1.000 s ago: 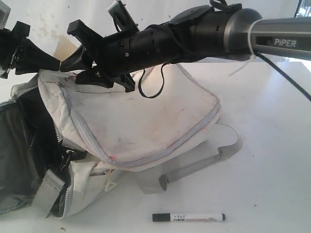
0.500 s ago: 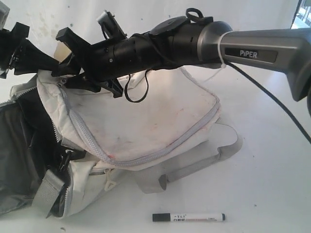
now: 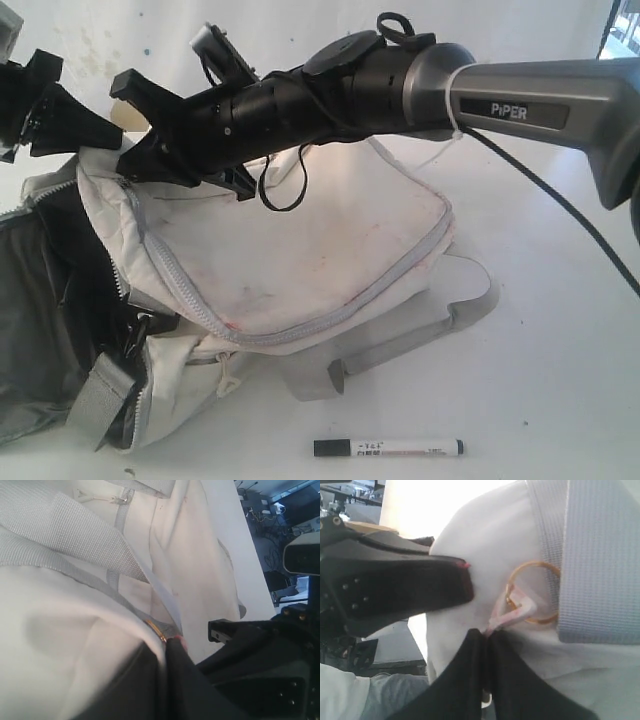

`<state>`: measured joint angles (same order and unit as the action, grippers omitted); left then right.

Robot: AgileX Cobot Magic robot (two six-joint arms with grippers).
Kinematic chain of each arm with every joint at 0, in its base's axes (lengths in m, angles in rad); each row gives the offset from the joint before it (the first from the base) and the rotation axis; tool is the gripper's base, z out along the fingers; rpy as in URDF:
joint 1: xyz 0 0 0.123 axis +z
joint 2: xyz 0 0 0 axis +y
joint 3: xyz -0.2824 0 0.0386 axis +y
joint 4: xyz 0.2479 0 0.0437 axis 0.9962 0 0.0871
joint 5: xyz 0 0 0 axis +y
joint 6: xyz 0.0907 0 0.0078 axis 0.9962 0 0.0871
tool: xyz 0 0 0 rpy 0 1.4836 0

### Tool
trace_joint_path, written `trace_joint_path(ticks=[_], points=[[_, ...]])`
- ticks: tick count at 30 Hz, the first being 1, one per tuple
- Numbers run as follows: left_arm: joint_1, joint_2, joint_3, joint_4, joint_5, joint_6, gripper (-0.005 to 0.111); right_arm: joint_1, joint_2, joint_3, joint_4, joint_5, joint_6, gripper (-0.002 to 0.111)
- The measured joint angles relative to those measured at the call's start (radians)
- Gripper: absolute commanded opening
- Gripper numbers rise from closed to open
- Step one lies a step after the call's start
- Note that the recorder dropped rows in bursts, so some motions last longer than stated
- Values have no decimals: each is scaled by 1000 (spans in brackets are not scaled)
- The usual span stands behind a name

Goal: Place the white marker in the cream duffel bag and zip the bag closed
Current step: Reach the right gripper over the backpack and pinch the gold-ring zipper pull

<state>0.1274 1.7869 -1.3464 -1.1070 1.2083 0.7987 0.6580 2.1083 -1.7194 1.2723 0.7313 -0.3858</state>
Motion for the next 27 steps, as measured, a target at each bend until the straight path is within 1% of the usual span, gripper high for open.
trace_joint_path(ticks=[3, 7, 10, 14, 19, 23, 27], points=[[0, 0, 0, 11, 4, -25, 0, -8, 0, -2, -7, 29, -60, 0], [0, 0, 0, 49, 7, -101, 0, -11, -5, -2, -36, 57, -124, 0], [0, 0, 0, 99, 4, -181, 0, -11, -23, -2, -101, 77, -136, 0], [2, 0, 0, 129, -15, -266, 0, -11, -44, -2, -204, 102, -141, 0], [36, 0, 2, 130, -26, -355, 0, -11, -60, -2, -279, 154, -137, 0], [65, 0, 2, 133, -26, -378, 0, -11, -73, -2, -303, 183, -131, 0], [71, 0, 2, 158, -46, -409, 0, -11, -95, -2, -342, 228, -114, 0]])
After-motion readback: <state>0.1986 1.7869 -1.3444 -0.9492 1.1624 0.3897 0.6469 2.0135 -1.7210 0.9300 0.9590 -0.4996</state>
